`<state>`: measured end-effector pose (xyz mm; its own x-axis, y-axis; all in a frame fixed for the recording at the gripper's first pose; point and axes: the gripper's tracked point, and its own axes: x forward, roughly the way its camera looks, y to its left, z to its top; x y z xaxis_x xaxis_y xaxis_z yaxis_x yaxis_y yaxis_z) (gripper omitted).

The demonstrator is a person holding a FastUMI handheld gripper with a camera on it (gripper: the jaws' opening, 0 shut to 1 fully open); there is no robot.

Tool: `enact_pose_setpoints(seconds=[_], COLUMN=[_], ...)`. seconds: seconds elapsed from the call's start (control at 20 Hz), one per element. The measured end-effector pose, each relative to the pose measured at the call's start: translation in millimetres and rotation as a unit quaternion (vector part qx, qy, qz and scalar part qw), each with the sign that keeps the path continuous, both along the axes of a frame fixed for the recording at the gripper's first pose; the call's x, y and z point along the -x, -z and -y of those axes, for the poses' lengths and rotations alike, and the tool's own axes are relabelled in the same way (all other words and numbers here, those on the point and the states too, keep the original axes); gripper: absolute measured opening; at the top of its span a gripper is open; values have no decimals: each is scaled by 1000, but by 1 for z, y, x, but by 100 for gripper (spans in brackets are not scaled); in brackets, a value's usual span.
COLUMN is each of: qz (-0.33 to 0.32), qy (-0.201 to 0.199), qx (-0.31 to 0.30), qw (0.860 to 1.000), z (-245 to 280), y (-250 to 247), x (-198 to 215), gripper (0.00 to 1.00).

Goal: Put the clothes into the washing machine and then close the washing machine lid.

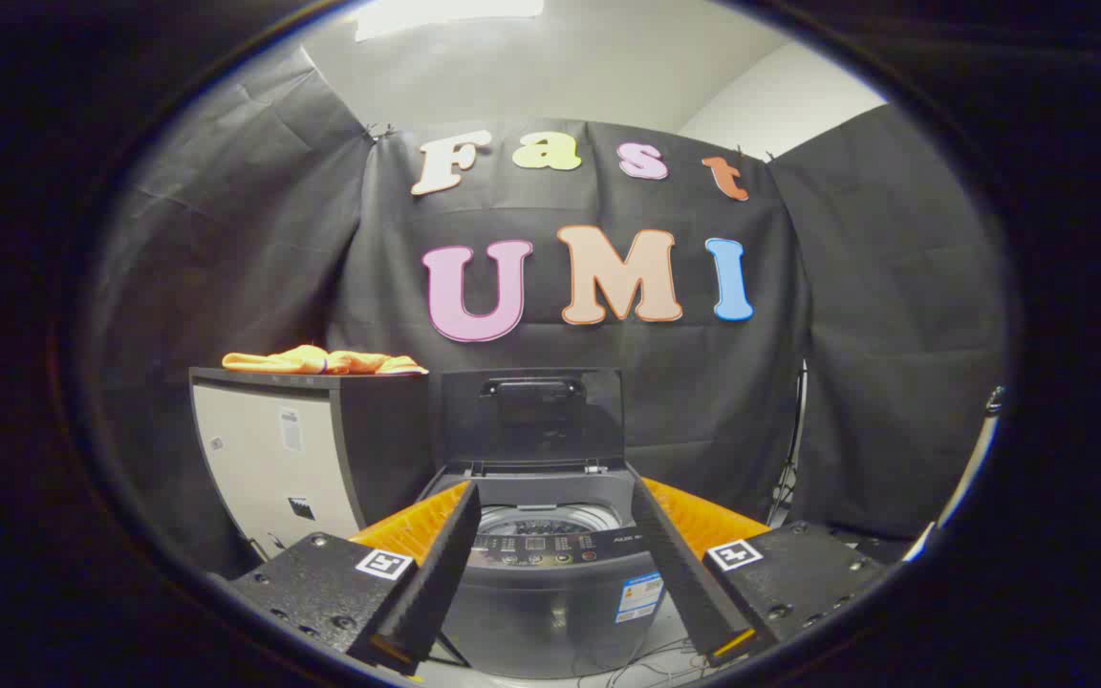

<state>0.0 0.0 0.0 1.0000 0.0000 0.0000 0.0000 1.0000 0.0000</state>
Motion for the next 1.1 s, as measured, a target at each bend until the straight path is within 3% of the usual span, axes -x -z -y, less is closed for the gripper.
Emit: enact_pose_setpoints(seconds=[0.65, 0.95, 1.1], qz=[-13, -23, -42], qy=[16, 12, 48], qx=[-16, -17, -25], qw=[1000, 1000, 998], z=[-18, -47, -60], y=[1, -12, -35], x=[-8, -35, -61], gripper=[96, 96, 96])
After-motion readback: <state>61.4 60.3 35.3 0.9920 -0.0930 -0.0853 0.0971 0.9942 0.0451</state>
